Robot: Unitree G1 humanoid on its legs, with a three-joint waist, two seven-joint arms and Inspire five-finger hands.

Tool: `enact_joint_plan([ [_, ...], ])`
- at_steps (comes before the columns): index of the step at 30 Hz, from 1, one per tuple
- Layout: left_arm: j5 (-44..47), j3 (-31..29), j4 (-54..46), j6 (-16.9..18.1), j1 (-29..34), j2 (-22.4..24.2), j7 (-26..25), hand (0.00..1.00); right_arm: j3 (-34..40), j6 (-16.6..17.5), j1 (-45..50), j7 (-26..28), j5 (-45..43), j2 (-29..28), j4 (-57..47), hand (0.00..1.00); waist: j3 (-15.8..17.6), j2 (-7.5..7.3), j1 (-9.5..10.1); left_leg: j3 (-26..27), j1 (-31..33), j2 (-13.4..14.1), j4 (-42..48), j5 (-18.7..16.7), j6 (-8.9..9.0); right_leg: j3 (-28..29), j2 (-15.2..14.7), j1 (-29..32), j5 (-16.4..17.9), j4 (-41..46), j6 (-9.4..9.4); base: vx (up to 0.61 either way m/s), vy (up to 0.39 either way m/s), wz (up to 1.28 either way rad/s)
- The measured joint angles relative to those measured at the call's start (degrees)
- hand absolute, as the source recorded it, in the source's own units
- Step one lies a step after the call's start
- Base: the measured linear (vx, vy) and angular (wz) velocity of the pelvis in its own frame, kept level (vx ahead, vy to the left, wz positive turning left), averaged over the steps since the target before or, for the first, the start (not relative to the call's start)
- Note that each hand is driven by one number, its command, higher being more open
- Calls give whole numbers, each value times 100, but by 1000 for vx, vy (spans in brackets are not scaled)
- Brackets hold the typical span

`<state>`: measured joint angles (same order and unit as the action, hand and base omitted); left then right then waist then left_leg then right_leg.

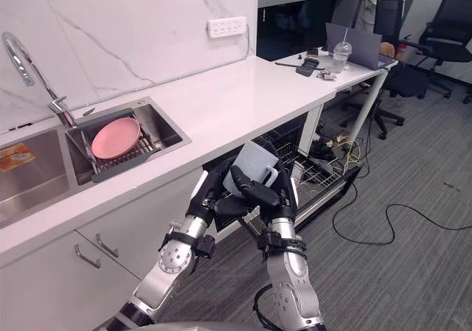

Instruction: Walk over to the sink, pick up the cup, carry it to the dishwasher, place the cup inside the dishwasher, then close the dishwasher door

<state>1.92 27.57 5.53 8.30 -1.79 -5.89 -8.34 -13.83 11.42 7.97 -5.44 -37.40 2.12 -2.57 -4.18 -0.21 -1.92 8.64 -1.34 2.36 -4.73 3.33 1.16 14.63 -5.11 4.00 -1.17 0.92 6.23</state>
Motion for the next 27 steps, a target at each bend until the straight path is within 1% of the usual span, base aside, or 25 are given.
enact_joint_plan([
  [1,-41,0,2,-9,-19,-4,-3,30,-4,-8,-61,0,-136,56,25,90,3,-6,0,-8,23,5,14,0,1,-9,3,10,-2,0,-3,-8,-27,4],
  [2,-129,2,17,-18,-88,-9,-3,30,0,-9,-94,0,-201,95,25,30,10,-16,21,-17,43,11,27,1,0,-21,7,18,-5,-1,-9,-5,-31,3],
  [8,-245,8,155,-14,-436,-114,-4,30,5,-59,-427,-45,-841,215,121,30,36,-75,50,-15,85,53,121,-18,0,-17,47,20,-19,-2,-38,0,-5,0],
  [13,-515,45,155,1,-492,-200,-5,30,100,-153,-501,-57,-865,323,236,30,84,-162,64,-14,172,94,310,-122,36,-9,98,23,-24,-2,-86,0,0,0],
  [19,-476,21,139,3,-433,-199,-15,30,119,-206,-501,-50,-832,317,233,30,97,-167,52,-9,188,135,393,-174,68,-1,135,6,-23,-3,-113,0,0,0],
  [20,-462,-2,132,6,-403,-171,-15,90,120,-215,-501,-50,-803,308,232,30,100,-169,54,-8,186,134,388,-175,67,-6,141,6,-20,-2,-116,0,0,0],
  [27,-182,-133,65,115,-145,184,-29,90,321,-224,-500,-61,-194,17,138,30,129,-162,90,-20,161,135,357,-175,68,-29,144,-12,-17,-2,-118,0,0,0],
])
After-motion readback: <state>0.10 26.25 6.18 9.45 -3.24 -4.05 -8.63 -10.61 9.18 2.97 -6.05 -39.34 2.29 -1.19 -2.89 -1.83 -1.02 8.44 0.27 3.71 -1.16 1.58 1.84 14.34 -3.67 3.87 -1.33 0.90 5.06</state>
